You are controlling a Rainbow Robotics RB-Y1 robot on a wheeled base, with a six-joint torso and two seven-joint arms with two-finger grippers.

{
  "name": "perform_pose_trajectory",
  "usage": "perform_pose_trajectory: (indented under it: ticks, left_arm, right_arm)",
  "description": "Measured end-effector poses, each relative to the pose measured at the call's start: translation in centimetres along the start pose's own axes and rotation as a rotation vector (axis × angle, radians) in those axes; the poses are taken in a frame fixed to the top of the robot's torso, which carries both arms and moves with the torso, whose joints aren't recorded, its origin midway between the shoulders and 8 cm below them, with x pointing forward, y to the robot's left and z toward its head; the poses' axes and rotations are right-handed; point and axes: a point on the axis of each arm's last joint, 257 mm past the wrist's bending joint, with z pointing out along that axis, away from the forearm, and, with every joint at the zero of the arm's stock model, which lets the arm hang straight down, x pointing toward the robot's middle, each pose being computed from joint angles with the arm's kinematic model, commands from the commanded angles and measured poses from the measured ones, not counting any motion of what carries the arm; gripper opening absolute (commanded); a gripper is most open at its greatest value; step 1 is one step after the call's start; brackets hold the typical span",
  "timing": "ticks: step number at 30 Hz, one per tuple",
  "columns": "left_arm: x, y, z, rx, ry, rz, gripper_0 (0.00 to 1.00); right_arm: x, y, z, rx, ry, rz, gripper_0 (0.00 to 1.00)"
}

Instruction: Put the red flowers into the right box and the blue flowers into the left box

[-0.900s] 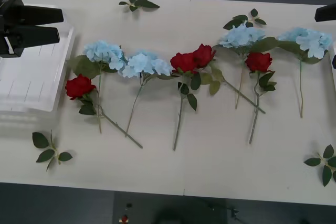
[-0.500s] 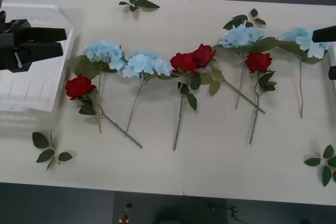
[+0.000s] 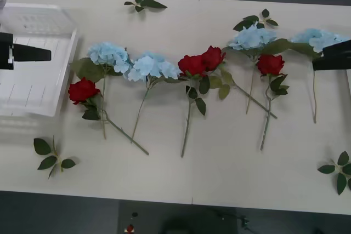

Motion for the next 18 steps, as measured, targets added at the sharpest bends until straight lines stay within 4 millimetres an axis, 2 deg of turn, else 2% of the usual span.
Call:
perform_pose_trajectory:
  ticks: [5, 8, 11, 15, 18]
  left_arm:
    - [2.9, 2.7, 1.0, -0.105, 0.099, -0.050, 0.84]
    - [4.2, 3.4, 1.8, -0.153, 0.143, -0.175, 0.84]
    - [4.9, 3.6, 2.5, -0.193, 0.177, -0.231, 0.83]
    - [6.3, 5.0, 3.1, -0.279, 0.219, -0.264, 0.84]
    - [7.3, 5.6, 3.9, -0.314, 0.230, -0.355, 0.84]
  right_arm:
    - [-0.1, -3.2, -0.6, 0.163, 0.014, 0.383, 1.00]
    - [-1.0, -5.7, -1.4, 0.257, -0.031, 0.389, 1.00]
    - [-0.8, -8.3, -2.1, 0.363, -0.048, 0.371, 1.00]
    - [0.5, -11.1, -1.7, 0.446, -0.082, 0.538, 1.00]
    - [1.9, -13.1, -1.1, 0.505, -0.080, 0.557, 1.00]
